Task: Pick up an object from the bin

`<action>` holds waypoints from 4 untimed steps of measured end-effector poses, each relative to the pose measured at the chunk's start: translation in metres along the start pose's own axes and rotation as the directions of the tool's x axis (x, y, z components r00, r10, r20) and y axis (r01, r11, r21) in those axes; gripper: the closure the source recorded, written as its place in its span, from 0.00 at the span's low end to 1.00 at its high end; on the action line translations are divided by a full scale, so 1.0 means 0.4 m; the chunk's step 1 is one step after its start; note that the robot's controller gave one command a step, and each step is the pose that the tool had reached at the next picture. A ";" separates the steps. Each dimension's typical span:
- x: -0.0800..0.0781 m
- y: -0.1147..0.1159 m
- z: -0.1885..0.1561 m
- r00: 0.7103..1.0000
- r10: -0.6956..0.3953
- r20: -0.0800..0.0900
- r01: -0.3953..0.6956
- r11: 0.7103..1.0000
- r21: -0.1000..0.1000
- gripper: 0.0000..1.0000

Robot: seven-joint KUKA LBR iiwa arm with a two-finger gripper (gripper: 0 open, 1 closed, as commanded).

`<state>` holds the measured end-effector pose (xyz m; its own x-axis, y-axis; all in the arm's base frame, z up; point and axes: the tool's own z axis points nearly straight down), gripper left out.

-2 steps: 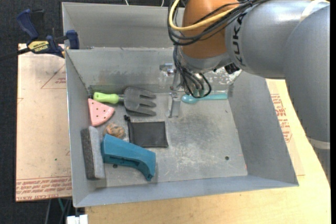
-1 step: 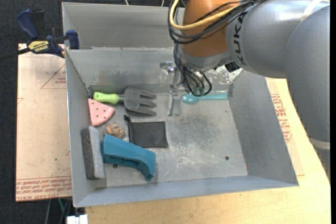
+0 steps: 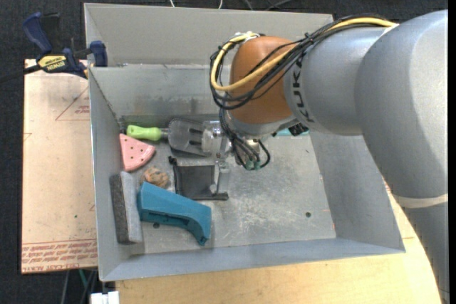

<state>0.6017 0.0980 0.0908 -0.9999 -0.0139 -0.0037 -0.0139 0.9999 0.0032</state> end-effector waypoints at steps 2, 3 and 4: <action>0.111 -0.026 0.050 1.000 -0.009 0.013 0.009 1.000 -0.002 1.00; 0.111 -0.026 0.049 1.000 -0.009 0.013 0.009 1.000 -0.002 1.00; 0.103 -0.019 -0.114 1.000 -0.001 0.008 0.001 1.000 -0.002 1.00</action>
Offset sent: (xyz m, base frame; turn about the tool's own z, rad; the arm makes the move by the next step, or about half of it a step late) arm 0.0000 0.0000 0.0000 0.0000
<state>0.5602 0.0897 0.1364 -0.9998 -0.0149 -0.0122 -0.0150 0.9999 0.0051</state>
